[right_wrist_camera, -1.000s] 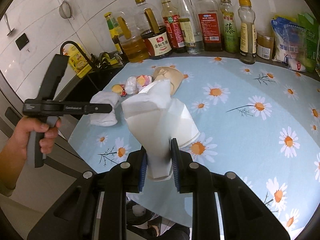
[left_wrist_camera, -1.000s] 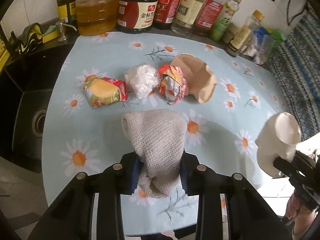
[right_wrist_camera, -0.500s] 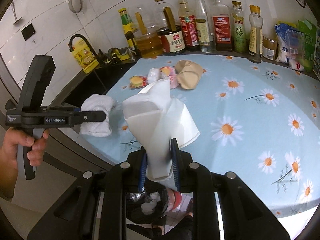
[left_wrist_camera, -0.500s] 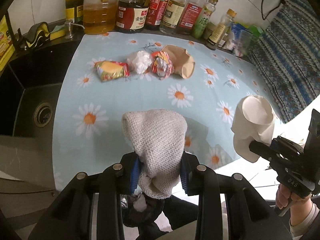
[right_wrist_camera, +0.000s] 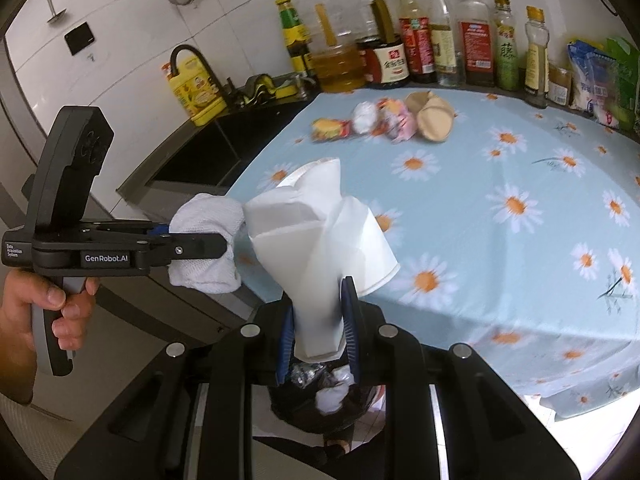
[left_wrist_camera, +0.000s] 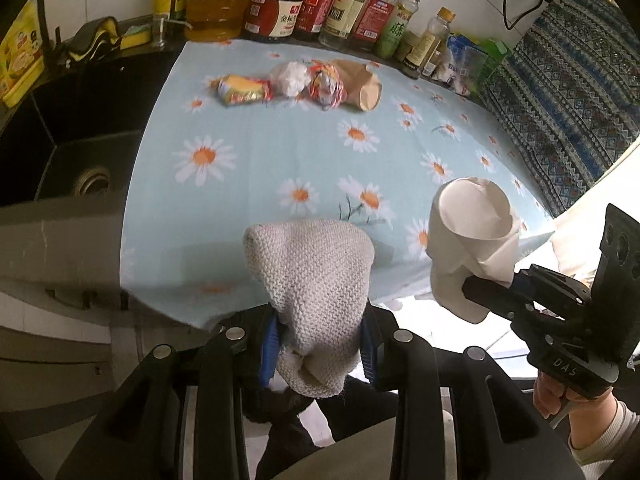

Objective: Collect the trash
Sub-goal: 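Lift the white paper with the right tool while the left tool grasps the grey cloth, then carry the grey cloth and white paper down over the black bin, then open the left tool over the bin while the right tool releases the paper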

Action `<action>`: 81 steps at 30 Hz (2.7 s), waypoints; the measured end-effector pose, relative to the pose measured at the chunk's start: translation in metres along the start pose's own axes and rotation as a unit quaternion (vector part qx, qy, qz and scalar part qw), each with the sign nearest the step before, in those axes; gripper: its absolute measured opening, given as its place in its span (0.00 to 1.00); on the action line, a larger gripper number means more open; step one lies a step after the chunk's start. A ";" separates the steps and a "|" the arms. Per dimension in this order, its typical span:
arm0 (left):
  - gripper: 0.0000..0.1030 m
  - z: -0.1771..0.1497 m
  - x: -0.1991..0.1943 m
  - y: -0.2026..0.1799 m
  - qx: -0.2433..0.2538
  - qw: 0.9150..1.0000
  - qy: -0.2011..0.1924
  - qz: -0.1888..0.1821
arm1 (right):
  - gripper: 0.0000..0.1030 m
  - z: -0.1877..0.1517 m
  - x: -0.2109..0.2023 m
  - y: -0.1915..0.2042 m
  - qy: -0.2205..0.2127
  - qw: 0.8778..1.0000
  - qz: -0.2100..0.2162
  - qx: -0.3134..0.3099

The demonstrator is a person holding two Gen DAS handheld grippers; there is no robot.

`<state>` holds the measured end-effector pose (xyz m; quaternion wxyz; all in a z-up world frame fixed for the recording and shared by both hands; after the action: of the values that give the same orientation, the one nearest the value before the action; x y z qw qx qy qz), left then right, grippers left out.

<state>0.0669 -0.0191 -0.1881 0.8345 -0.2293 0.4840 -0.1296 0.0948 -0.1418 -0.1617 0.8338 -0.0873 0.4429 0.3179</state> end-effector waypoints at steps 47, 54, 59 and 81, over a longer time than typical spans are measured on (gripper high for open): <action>0.30 -0.155 0.117 0.115 -0.163 0.972 0.170 -0.002 | 0.23 -0.154 0.153 0.038 0.225 0.974 0.010 0.008; 0.31 -0.160 0.131 0.129 -0.176 0.968 0.179 -0.004 | 0.24 -0.161 0.169 0.035 0.239 0.971 0.012 0.014; 0.31 -0.163 0.138 0.133 -0.184 0.966 0.183 -0.006 | 0.24 -0.162 0.177 0.037 0.245 0.969 0.018 0.015; 0.50 -0.158 0.135 0.141 -0.211 0.962 0.173 0.006 | 0.42 -0.143 0.163 0.024 0.231 0.972 0.008 0.033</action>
<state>-0.0044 0.0023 -0.4277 0.6714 -0.3714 0.6388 -0.0572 0.0484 -0.1104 -0.3724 0.7088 -0.1274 0.6344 0.2809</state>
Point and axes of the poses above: each gripper's, at about its wrist camera, not at the fingertips, and x roughly the way its jaws point, y to its left, z to its top, the point moved 9 cm from there along x, roughly the way its jaws point, and after that the axes turned 14 degrees about -z, right-handed, at the moved point
